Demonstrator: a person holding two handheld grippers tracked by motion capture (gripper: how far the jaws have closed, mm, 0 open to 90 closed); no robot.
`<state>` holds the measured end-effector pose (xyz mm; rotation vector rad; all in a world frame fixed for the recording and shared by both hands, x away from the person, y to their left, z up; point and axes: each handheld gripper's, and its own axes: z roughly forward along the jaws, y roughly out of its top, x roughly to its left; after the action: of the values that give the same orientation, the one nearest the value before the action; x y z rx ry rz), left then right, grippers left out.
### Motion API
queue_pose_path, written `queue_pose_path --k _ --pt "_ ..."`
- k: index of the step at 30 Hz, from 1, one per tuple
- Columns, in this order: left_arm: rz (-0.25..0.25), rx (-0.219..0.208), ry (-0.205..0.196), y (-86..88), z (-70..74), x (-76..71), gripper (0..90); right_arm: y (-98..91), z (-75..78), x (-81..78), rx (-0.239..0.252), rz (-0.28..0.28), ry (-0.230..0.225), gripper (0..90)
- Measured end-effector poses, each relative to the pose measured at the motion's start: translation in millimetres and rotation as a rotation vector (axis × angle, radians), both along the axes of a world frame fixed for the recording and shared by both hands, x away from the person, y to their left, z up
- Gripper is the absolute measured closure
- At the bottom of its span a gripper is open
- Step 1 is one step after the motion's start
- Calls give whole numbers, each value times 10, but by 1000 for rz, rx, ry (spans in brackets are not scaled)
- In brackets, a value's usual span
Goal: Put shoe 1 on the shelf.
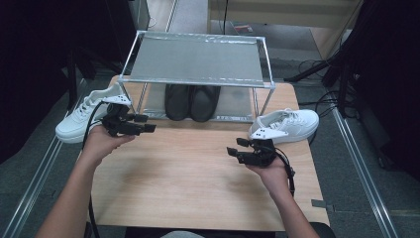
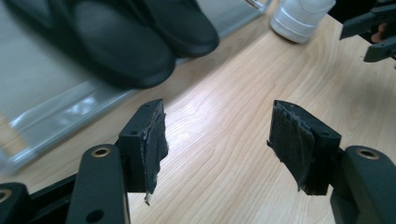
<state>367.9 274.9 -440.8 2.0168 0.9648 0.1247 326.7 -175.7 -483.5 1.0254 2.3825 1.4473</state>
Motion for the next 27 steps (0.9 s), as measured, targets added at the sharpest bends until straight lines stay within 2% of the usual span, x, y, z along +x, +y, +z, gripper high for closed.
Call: queue_pose_path --k 6,17,21,27 --pt "51 -18 -14 179 1 -10 366 6 -3 1 -7 2 -2 446" --pt "119 -6 -18 424 -11 -16 367 10 -6 2 -11 1 -3 446" --pt "132 16 -28 499 -11 -13 367 18 -9 2 -18 3 -5 446" --pt "182 2 -33 705 1 -36 367 18 -13 4 -23 3 -6 446"
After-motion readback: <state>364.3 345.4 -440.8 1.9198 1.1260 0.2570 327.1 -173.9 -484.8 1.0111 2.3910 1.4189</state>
